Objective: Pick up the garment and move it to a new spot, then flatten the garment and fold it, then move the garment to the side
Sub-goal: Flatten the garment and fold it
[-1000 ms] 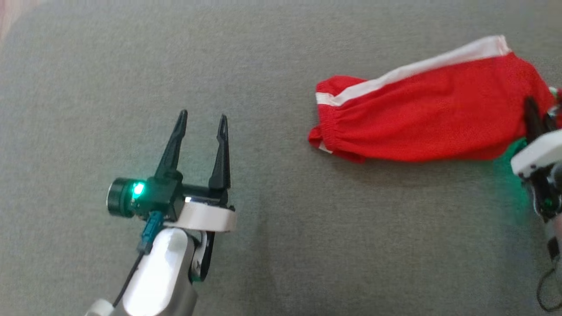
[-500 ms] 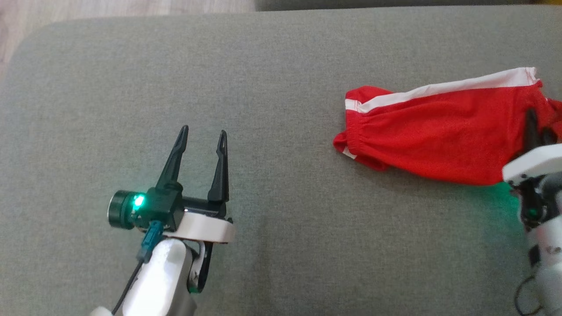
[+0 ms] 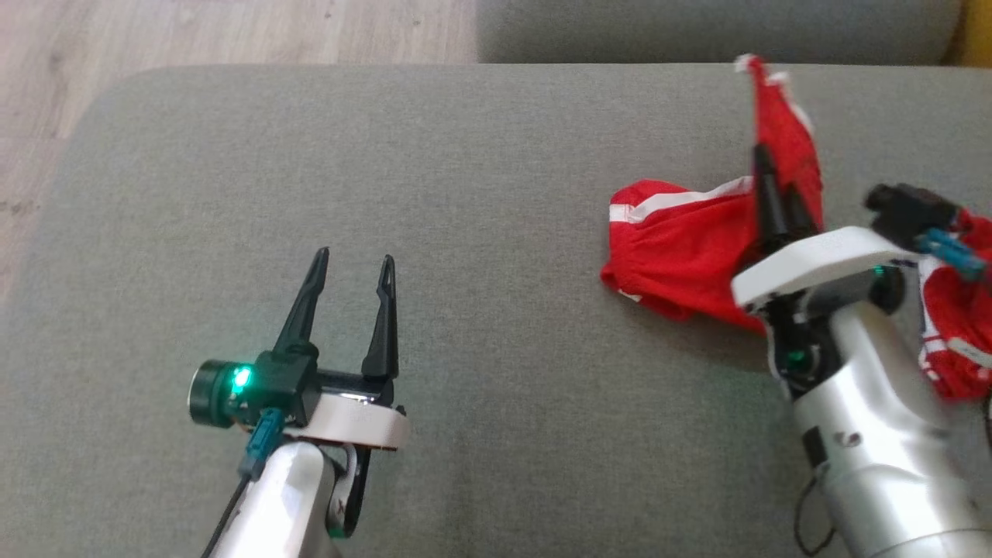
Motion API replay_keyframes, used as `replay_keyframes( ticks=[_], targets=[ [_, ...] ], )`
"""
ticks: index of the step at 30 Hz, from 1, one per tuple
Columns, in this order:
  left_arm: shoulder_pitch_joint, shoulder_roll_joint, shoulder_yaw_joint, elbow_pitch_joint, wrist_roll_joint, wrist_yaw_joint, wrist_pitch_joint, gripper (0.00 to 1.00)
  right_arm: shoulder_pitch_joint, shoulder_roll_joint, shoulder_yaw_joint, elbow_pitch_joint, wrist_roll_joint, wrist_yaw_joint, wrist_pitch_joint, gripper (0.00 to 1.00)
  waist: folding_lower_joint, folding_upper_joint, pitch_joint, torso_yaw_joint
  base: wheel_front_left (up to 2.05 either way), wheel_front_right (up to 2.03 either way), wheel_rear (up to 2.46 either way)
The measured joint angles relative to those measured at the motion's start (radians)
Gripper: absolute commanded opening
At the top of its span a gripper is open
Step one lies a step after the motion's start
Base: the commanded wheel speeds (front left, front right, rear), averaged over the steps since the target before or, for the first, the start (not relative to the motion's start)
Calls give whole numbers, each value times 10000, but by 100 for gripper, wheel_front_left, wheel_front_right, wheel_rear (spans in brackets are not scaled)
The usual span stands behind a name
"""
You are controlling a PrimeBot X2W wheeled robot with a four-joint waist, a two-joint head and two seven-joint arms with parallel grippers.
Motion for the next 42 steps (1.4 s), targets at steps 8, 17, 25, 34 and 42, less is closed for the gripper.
replay_keyframes(
  ticks=[8, 17, 25, 34, 42],
  targets=[
    [172, 0, 0, 2, 12, -52, 0, 100, -3, 167, 1904, 476, 88, 0, 2, 0, 0, 0, 0, 207, 0, 0, 0],
    [171, 0, -2, 4, 12, -50, 0, 100, -63, -134, 4510, 1774, -677, 0, -121, 0, 0, 0, 126, 166, 0, 0, 0],
    [155, 0, -15, 15, -12, -44, 0, 100, -487, -267, 6103, 2757, -1014, 0, -581, 100, 0, 0, 132, -69, 0, 0, 0],
    [150, 0, 35, 12, -12, -50, 0, 100, -665, -349, 5731, 2673, -984, 0, -1133, 100, 1, 0, -42, -457, 0, 0, 0],
    [149, 0, 159, -115, -12, -52, 0, 100, -100, -1035, 3106, 209, -1893, 0, -1191, 100, 0, 0, -345, -954, 0, 0, 0]
  ],
)
